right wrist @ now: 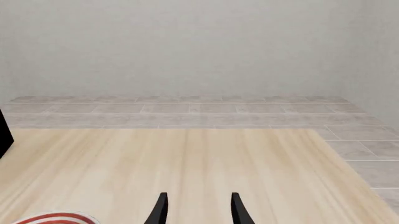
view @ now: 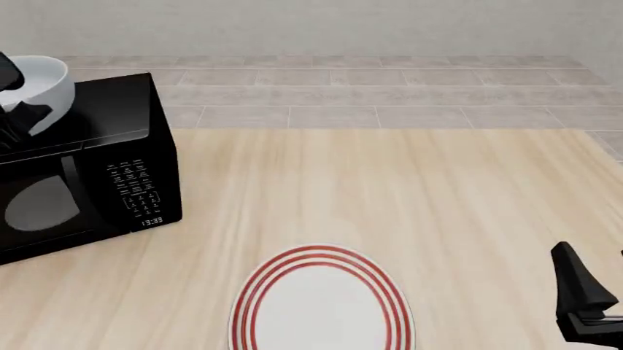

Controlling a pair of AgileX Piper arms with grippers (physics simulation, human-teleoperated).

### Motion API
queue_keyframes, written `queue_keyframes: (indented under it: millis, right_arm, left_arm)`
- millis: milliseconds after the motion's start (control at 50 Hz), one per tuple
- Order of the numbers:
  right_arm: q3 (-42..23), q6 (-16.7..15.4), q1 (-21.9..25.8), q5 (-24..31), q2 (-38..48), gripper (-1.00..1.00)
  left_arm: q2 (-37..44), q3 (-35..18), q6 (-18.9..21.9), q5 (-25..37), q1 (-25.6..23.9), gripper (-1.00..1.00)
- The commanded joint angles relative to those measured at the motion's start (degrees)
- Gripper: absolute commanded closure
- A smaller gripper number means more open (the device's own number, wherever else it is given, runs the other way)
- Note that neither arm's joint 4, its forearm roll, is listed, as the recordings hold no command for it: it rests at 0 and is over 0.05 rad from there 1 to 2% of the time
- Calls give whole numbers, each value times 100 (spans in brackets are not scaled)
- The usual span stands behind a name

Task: Pick up the white bowl and put it on the plate.

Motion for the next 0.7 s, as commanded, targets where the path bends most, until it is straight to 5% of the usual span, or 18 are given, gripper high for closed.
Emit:
queue_keyframes:
  millis: [20, 700]
  right_arm:
    - [2, 0, -1, 14, -18, -100]
    - [2, 1, -1, 14, -19, -100]
  left_arm:
    - [95, 166, 32, -215, 105, -100]
    - [590, 224, 37, -769, 347, -100]
